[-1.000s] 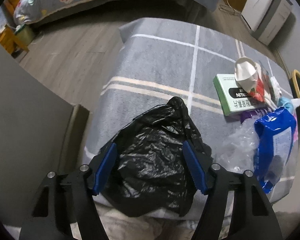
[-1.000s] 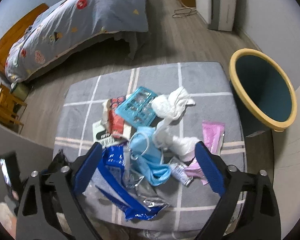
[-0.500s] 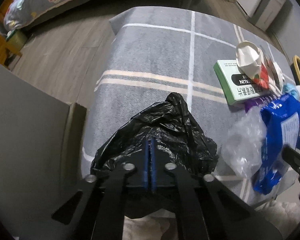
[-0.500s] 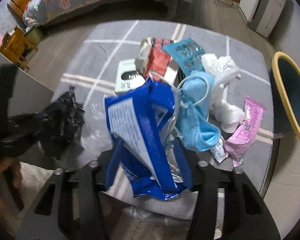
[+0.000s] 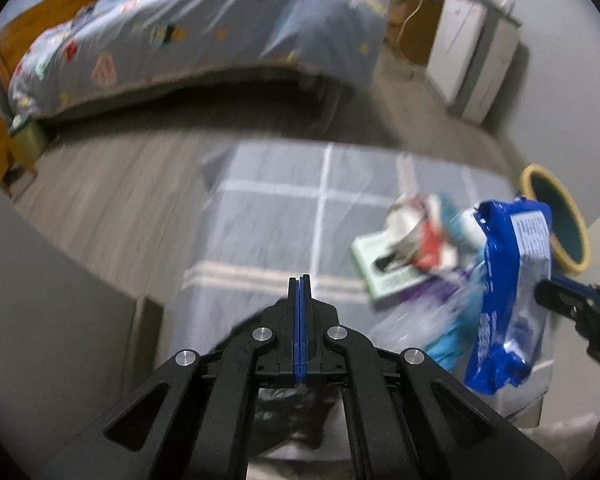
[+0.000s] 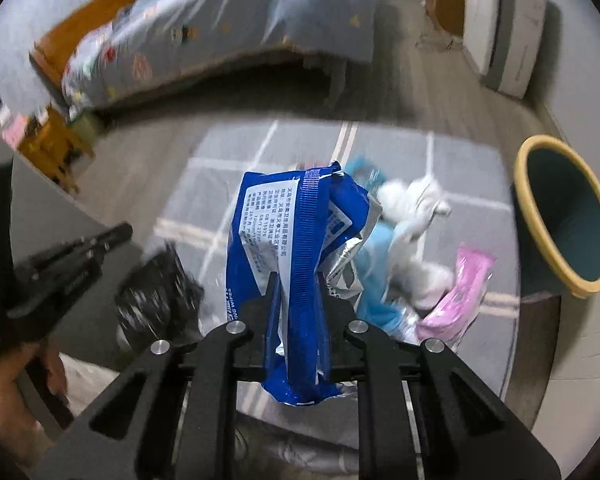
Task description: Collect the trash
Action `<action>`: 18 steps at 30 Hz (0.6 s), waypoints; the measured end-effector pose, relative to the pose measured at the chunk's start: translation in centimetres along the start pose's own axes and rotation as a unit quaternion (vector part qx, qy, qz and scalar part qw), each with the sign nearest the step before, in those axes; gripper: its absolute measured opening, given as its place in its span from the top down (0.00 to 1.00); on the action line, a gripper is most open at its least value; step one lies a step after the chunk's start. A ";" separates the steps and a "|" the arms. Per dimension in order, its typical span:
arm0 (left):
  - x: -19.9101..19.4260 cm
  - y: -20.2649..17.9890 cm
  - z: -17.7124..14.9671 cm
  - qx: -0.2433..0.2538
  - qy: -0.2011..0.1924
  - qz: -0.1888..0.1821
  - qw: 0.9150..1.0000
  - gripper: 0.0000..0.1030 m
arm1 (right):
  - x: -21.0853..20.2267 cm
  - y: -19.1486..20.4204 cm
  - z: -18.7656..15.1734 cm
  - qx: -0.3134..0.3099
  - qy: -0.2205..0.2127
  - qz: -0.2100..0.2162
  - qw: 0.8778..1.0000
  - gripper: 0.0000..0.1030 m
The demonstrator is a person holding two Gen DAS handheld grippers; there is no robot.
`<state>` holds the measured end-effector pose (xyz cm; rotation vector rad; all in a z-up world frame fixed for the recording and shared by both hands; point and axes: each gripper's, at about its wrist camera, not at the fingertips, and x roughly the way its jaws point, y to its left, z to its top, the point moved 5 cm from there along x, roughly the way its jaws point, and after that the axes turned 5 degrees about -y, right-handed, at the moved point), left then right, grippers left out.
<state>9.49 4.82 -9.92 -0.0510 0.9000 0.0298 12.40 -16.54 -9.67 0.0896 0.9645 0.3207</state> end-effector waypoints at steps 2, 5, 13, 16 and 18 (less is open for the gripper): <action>-1.2 -0.7 1.2 0.005 -0.026 -0.011 1.000 0.99 | -1.4 -0.6 1.3 0.010 -0.022 0.001 1.000 0.85; -1.0 -0.4 1.7 0.011 -0.027 -0.003 1.000 0.99 | -3.2 -1.1 3.1 0.015 -0.041 0.001 0.999 0.85; 5.5 2.1 -3.4 -0.019 0.082 0.049 0.995 0.34 | -5.6 0.4 6.6 -0.018 -0.085 0.020 0.996 0.85; 7.4 3.1 -5.4 -0.023 0.124 0.071 0.989 0.31 | -4.7 0.1 6.0 -0.017 -0.076 0.022 0.997 0.85; 8.8 3.5 -6.5 -0.017 0.156 0.086 0.984 0.32 | -4.2 -0.2 5.6 -0.004 -0.068 0.030 0.997 0.85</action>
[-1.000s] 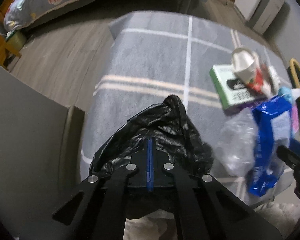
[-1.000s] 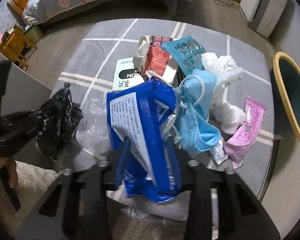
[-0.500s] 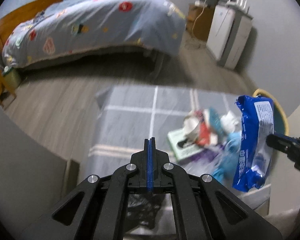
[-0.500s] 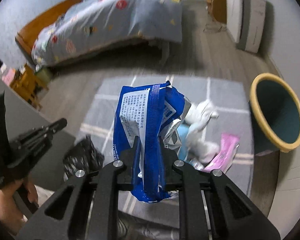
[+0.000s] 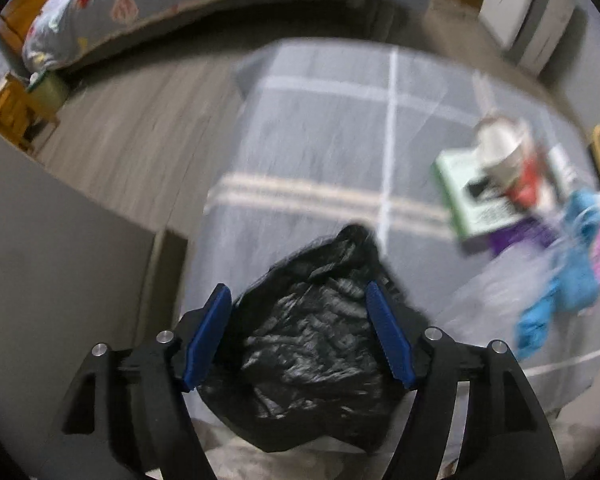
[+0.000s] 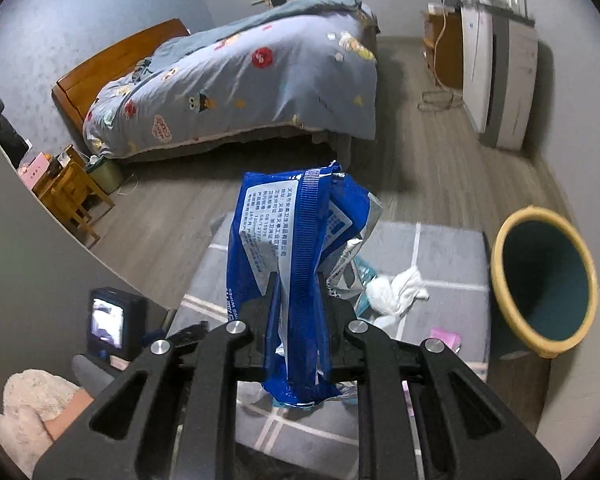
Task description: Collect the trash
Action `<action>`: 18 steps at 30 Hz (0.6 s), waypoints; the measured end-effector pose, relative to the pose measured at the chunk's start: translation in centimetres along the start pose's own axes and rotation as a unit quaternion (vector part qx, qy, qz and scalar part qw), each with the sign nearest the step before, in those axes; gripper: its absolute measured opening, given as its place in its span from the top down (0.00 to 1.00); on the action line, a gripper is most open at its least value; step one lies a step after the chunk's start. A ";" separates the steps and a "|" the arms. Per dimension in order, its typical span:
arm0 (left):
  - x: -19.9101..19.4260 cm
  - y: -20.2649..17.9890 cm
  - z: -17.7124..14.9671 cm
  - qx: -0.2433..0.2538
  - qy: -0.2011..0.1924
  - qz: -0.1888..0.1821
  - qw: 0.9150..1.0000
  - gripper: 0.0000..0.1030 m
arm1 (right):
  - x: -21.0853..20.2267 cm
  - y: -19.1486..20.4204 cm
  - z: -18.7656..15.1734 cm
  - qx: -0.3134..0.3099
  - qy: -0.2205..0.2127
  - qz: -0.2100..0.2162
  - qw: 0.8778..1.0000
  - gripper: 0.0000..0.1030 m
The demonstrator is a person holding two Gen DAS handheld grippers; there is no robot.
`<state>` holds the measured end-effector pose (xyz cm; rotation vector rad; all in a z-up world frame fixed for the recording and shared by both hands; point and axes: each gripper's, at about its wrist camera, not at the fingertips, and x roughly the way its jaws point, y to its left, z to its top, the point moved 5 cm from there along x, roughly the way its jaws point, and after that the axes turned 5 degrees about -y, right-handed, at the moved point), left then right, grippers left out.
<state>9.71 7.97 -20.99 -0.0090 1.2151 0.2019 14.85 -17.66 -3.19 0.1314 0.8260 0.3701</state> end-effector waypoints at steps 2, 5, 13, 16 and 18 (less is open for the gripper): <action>0.9 -0.1 -0.5 0.007 0.014 0.007 1.000 0.49 | 0.0 -0.3 0.0 0.002 -0.001 -0.001 1.000 0.85; 1.9 -1.0 -0.6 0.041 0.030 0.022 0.998 0.90 | -0.5 -0.6 0.2 0.005 -0.009 -0.002 1.000 0.85; -4.8 -2.3 4.0 0.049 -0.100 -0.014 0.994 0.99 | -2.3 -2.0 1.6 0.015 -0.038 -0.007 0.999 0.85; -8.3 -3.4 6.3 0.053 -0.147 -0.035 0.987 0.99 | -2.9 -2.8 2.6 0.016 -0.052 -0.013 0.998 0.85; -10.5 -4.1 7.8 0.060 -0.177 -0.044 0.981 0.99 | -3.1 -3.7 3.1 0.026 -0.058 -0.012 0.998 0.85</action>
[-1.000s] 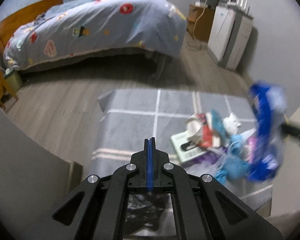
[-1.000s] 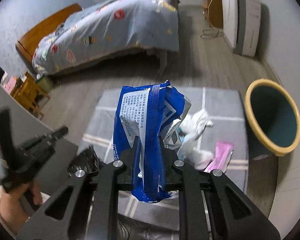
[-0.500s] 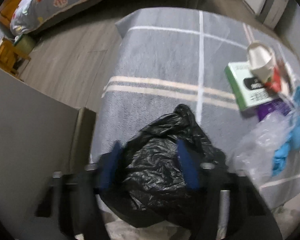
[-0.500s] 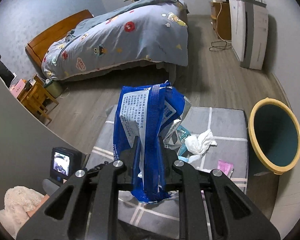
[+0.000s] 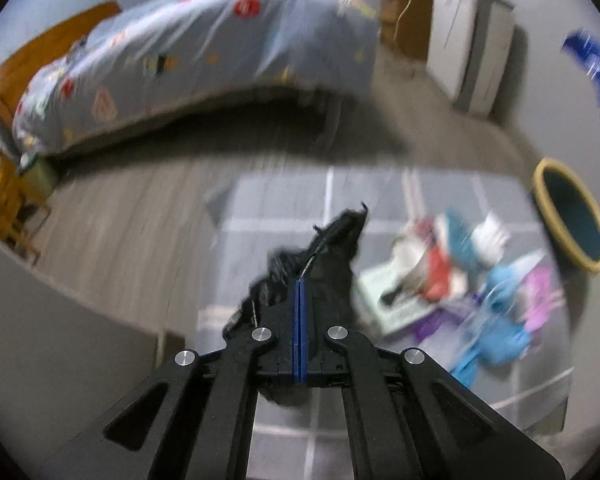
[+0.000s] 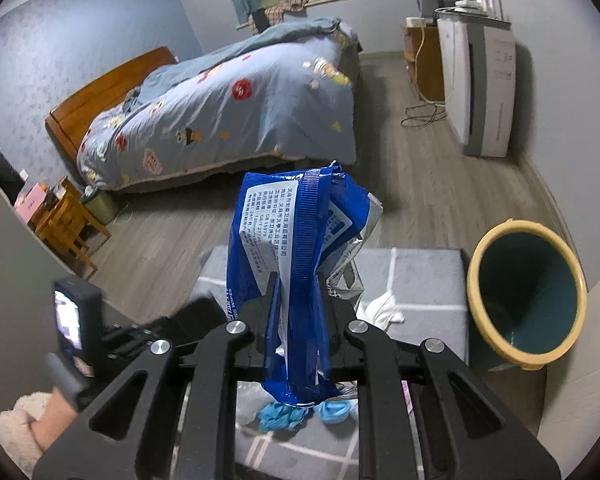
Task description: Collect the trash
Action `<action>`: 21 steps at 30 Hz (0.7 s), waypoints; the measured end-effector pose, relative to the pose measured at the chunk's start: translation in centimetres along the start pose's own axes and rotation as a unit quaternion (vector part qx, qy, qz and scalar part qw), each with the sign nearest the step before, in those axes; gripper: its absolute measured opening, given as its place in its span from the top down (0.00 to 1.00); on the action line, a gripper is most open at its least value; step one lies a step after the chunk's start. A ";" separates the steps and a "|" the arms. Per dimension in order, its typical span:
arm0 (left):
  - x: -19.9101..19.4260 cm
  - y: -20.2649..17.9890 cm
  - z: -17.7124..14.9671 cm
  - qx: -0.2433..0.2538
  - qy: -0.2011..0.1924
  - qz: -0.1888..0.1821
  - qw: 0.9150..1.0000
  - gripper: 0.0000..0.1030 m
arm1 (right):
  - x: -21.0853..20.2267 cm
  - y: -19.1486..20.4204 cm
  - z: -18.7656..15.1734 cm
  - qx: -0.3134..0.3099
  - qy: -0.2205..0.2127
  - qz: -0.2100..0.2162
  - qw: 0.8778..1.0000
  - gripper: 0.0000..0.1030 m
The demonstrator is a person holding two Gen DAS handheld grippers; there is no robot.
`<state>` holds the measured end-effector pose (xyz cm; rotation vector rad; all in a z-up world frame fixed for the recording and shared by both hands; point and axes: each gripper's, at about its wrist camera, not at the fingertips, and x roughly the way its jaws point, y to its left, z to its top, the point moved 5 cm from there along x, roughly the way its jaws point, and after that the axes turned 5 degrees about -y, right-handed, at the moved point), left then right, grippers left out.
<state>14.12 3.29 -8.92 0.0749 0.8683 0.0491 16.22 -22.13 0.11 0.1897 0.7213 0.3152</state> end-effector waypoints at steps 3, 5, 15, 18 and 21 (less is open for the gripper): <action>-2.1 -1.3 3.4 0.019 -0.044 -0.009 0.999 0.99 | -0.1 -1.1 0.7 0.009 -0.007 0.000 1.000 0.85; -3.4 -2.2 5.7 0.026 -0.069 -0.018 0.997 0.99 | 0.0 -2.0 1.4 0.009 -0.012 -0.007 1.000 0.85; -6.3 -10.6 12.1 0.064 -0.116 -0.096 0.986 0.99 | 0.8 -9.2 3.1 0.065 -0.026 -0.044 0.997 0.85; -6.3 -13.4 13.1 0.076 -0.113 -0.121 0.983 0.99 | 1.0 -12.2 3.4 0.075 -0.026 -0.070 0.994 0.85; -6.0 -17.0 13.9 0.104 -0.115 -0.137 0.978 0.99 | 1.1 -15.8 3.1 0.091 -0.022 -0.101 0.990 0.85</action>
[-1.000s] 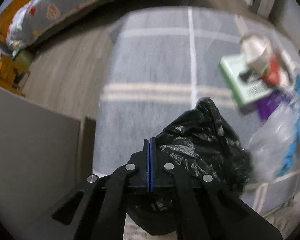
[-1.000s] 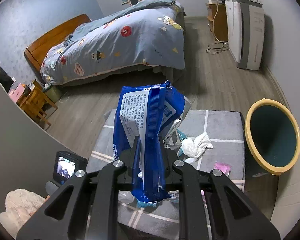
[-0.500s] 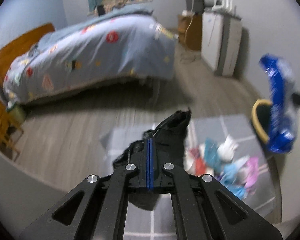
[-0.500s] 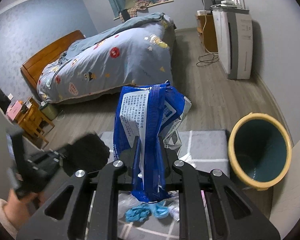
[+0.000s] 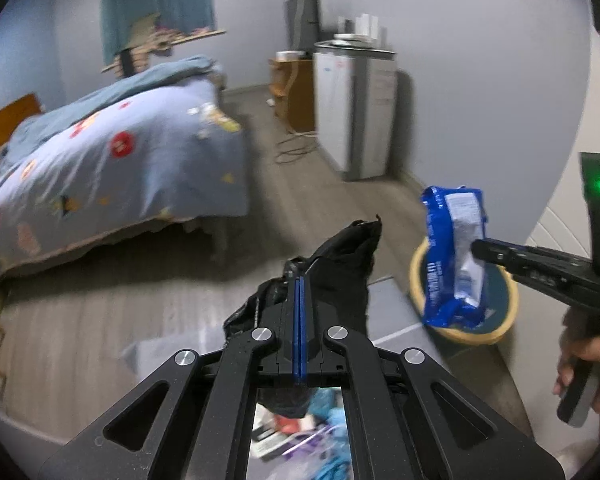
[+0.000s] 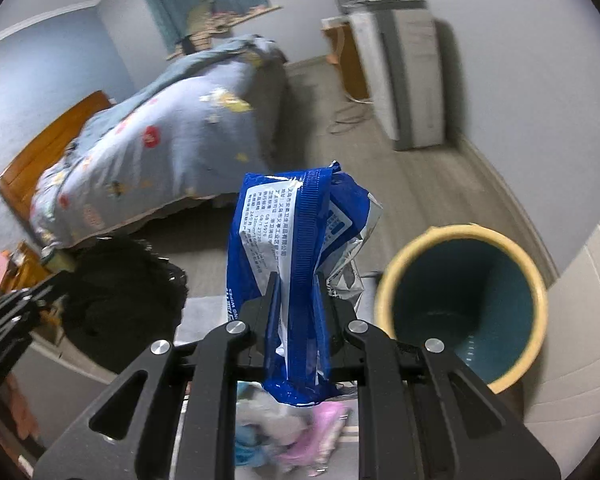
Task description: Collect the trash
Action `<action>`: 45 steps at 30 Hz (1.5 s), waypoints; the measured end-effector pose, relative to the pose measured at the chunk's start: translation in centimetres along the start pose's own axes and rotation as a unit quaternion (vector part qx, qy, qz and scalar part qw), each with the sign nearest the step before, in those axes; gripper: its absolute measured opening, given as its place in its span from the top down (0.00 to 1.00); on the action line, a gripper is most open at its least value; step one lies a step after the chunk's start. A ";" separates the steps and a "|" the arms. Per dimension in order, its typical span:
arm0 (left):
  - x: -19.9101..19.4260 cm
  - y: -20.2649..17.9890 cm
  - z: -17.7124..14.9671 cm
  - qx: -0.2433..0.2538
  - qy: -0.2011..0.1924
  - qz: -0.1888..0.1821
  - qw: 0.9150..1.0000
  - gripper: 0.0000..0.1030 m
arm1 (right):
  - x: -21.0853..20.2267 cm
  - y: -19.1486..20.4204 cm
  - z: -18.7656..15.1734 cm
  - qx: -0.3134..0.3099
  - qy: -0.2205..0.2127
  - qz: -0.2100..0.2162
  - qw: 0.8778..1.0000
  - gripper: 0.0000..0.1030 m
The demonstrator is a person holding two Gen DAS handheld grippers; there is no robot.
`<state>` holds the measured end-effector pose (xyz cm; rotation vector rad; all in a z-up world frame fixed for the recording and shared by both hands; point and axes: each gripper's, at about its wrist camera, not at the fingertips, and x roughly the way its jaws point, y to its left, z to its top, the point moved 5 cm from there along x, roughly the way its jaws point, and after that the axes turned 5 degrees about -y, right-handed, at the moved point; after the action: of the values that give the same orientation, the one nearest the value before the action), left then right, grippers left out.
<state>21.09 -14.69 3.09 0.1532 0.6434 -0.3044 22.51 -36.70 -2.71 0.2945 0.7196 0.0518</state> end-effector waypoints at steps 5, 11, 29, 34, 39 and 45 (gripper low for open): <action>2.5 -4.9 1.0 0.032 0.006 -0.036 0.999 0.99 | 0.4 -5.9 0.0 0.030 -0.002 -0.048 0.998 0.85; 6.3 -11.0 1.4 0.061 0.013 -0.096 0.993 0.99 | 1.1 -12.6 -1.5 0.059 0.014 -0.101 0.993 0.85; 17.2 -20.2 -0.3 0.092 0.047 -0.155 0.983 0.85 | 3.9 -18.9 -4.2 0.087 0.043 -0.150 0.984 0.58; 17.1 -19.4 -0.4 0.083 0.033 -0.154 0.984 0.43 | 3.8 -19.5 -4.1 0.100 0.039 -0.162 0.981 0.20; 16.5 -19.0 -0.7 0.082 0.026 -0.140 0.986 0.18 | 3.7 -19.4 -4.1 0.101 0.041 -0.171 0.979 0.05; 15.0 -17.3 -0.9 0.080 0.019 -0.117 0.990 0.13 | 3.5 -18.1 -4.0 0.094 0.052 -0.168 0.980 0.05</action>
<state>26.28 -34.27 -7.61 0.2381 0.6759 -0.5807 21.59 -52.52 -12.95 0.3487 0.8714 -0.3251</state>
